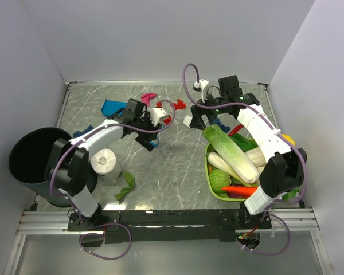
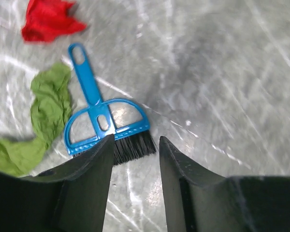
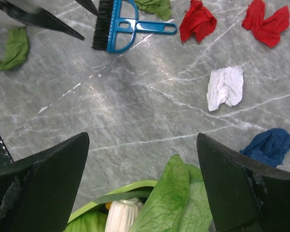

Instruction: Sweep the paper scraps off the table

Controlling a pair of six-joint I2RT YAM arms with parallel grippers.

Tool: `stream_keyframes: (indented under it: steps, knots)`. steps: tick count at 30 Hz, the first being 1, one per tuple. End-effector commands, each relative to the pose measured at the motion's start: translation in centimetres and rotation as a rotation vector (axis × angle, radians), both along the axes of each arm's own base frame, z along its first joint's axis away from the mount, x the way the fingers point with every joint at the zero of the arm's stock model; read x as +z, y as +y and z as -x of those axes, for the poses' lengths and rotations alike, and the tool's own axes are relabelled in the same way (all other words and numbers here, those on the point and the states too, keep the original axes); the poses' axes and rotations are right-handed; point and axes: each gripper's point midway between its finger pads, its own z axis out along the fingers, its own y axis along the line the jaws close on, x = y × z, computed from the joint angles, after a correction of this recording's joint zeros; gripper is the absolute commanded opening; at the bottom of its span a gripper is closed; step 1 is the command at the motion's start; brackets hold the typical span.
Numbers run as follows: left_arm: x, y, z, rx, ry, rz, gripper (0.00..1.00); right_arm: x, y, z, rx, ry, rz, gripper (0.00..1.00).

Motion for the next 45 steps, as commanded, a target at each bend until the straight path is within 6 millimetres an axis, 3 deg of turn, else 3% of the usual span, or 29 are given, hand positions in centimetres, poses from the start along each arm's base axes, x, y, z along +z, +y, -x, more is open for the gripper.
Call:
stream_keyframes:
  steps: [1,9,18,22,26,37,45]
  knots:
    - [-1.1,1.6,-3.2,0.288,0.016,-0.044,0.46,1.9,0.5,-0.4,-0.013,-0.029,-0.050,1.00]
    - [-4.0,2.5,-3.3,0.368,0.123,-0.137,0.45,1.3,0.3,-0.2,-0.040,-0.016,-0.048,1.00]
    - [-4.9,2.5,-2.2,0.374,0.180,-0.152,0.43,1.0,-0.1,-0.5,-0.067,-0.025,-0.035,1.00]
    - [-5.2,3.4,-1.7,0.387,0.181,-0.191,0.43,0.9,-0.1,-0.3,-0.066,-0.022,-0.033,1.00]
    - [-6.7,4.1,-1.1,0.401,0.181,-0.209,0.46,0.6,-0.2,-0.2,-0.066,-0.009,-0.029,1.00]
    - [-9.5,3.7,-0.5,0.382,0.228,-0.218,0.41,0.6,-0.3,-0.1,-0.074,-0.008,-0.023,1.00]
    - [-10.0,3.0,-0.5,0.362,0.230,-0.215,0.35,0.1,-0.4,0.2,-0.078,0.007,-0.019,1.00]
